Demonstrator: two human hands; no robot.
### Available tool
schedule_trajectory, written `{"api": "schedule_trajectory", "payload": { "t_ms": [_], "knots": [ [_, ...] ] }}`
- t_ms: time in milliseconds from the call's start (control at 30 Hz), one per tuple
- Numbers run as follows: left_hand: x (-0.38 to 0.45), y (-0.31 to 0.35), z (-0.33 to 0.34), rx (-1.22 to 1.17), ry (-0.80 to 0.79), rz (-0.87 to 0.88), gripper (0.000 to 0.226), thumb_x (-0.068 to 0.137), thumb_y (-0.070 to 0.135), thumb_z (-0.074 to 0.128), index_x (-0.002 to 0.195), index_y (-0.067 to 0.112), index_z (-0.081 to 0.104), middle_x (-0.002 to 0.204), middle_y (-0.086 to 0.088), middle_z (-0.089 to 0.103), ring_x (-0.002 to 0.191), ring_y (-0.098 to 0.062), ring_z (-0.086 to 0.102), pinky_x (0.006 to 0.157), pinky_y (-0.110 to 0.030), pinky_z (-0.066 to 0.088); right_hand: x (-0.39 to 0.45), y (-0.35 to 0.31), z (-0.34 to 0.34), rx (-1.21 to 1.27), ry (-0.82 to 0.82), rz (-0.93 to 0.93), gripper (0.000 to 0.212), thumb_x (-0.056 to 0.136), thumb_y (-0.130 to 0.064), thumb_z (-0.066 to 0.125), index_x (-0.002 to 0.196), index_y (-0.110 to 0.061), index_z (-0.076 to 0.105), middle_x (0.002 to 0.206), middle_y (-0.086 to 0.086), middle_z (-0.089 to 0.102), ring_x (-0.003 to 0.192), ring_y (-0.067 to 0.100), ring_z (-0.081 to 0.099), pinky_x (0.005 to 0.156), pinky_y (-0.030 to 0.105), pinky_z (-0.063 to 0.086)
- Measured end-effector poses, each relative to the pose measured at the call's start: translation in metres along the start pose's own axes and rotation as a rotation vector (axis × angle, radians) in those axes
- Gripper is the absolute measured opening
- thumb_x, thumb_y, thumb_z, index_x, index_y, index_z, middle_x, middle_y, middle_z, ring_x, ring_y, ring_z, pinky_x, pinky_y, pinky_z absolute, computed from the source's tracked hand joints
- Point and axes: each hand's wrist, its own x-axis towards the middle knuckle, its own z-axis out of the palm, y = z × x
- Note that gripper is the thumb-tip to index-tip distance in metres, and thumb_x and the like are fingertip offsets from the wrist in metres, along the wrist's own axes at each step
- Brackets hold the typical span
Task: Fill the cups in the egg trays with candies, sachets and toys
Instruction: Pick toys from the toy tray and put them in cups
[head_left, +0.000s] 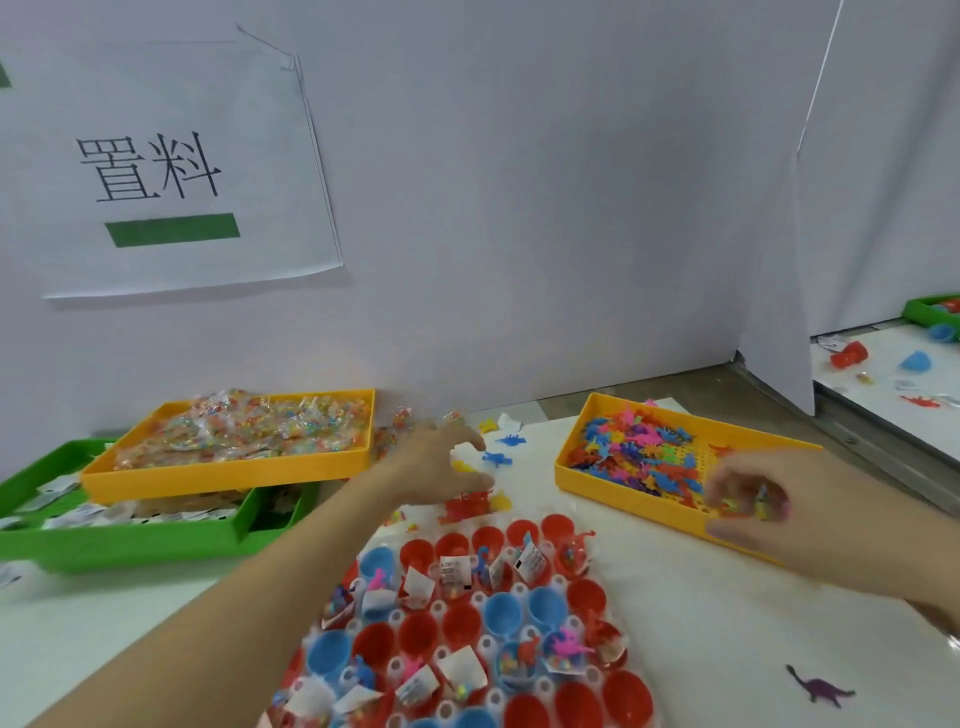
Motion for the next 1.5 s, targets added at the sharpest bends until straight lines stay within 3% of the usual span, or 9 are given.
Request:
{"api": "schedule_trajectory", "payload": {
  "t_ms": [133,233,300,533,900,1067,1233,1367,1500],
  "knots": [
    [-0.01,-0.013,0.0,0.084,-0.176,0.07,0.052,0.09,0.05,0.065,0.137,0.049,0.045,0.154,-0.003,0.029,0.142,-0.03,0.028,0.119,-0.053,0.024,-0.042,0.005,0.005,-0.183,-0.328,0.415,0.052,0.047,-0.063,0.083,0.09,-0.051,0.056,0.091,-0.005,0.054,0.075,0.006,0.056,0.06,0.018,0.04],
    [-0.013,-0.006,0.001,0.088,-0.153,0.154,0.038,0.094,0.04,0.063,0.13,0.044,0.052,0.132,0.0,0.038,0.127,-0.026,0.042,0.113,-0.046,0.034,-0.047,0.013,0.026,-0.038,-0.389,0.373,0.02,0.073,0.005,0.074,0.071,-0.005,0.057,0.071,0.014,0.045,0.064,0.029,0.045,0.063,0.034,0.039],
    [-0.015,-0.002,0.003,0.121,-0.152,0.205,0.033,0.097,0.038,0.06,0.128,0.039,0.052,0.125,0.0,0.042,0.115,-0.023,0.048,0.106,-0.041,0.04,-0.052,0.023,0.04,0.063,-0.293,0.401,0.016,0.072,0.02,0.061,0.068,0.006,0.054,0.056,0.015,0.043,0.058,0.029,0.041,0.066,0.037,0.04],
    [-0.011,0.003,0.008,0.167,0.01,0.233,0.018,0.1,0.029,0.052,0.116,0.024,0.047,0.108,-0.001,0.051,0.09,-0.019,0.051,0.073,-0.026,0.042,-0.041,0.004,0.037,-0.116,-0.297,0.272,0.009,0.085,-0.035,0.07,0.08,-0.035,0.062,0.077,-0.008,0.066,0.072,-0.002,0.06,0.064,0.008,0.047],
    [0.02,0.038,-0.014,-0.865,0.199,-0.024,0.016,0.096,0.006,0.06,0.111,0.003,0.056,0.096,-0.013,0.064,0.069,-0.02,0.069,0.076,-0.029,0.061,0.042,-0.013,0.012,0.253,0.447,0.033,0.013,0.089,-0.015,0.068,0.08,-0.024,0.07,0.078,-0.009,0.071,0.076,0.01,0.067,0.064,0.025,0.051],
    [0.026,0.089,-0.008,-1.092,0.158,0.057,0.029,0.092,0.008,0.068,0.118,0.002,0.057,0.111,-0.025,0.066,0.081,-0.026,0.069,0.076,-0.028,0.061,0.08,-0.007,0.009,0.11,0.305,0.136,0.022,0.095,-0.014,0.059,0.112,-0.021,0.072,0.127,0.005,0.066,0.108,0.02,0.061,0.09,0.033,0.049],
    [0.037,0.104,0.004,-0.8,0.258,-0.008,0.048,0.088,0.039,0.072,0.127,0.015,0.056,0.106,-0.012,0.069,0.078,-0.019,0.072,0.071,-0.033,0.06,0.088,-0.01,0.029,0.128,0.297,0.083,0.024,0.094,-0.014,0.06,0.114,-0.02,0.07,0.121,0.003,0.068,0.097,0.018,0.06,0.084,0.03,0.047],
    [0.034,0.058,-0.007,-0.439,0.355,-0.028,0.021,0.096,0.012,0.057,0.113,0.013,0.068,0.106,-0.012,0.071,0.075,-0.017,0.061,0.067,-0.03,0.053,0.095,-0.024,0.046,0.143,0.365,-0.027,0.02,0.093,-0.013,0.061,0.109,-0.018,0.072,0.107,0.001,0.072,0.093,0.017,0.06,0.083,0.027,0.044],
    [0.019,0.002,-0.012,0.044,-0.015,-0.046,0.053,0.088,0.022,0.07,0.136,0.028,0.05,0.141,-0.007,0.049,0.115,-0.021,0.054,0.091,-0.029,0.045,0.112,-0.059,0.058,0.132,0.229,-0.198,0.027,0.091,-0.024,0.069,0.117,-0.022,0.069,0.11,-0.004,0.068,0.1,0.013,0.059,0.084,0.022,0.039]
  ]
}}
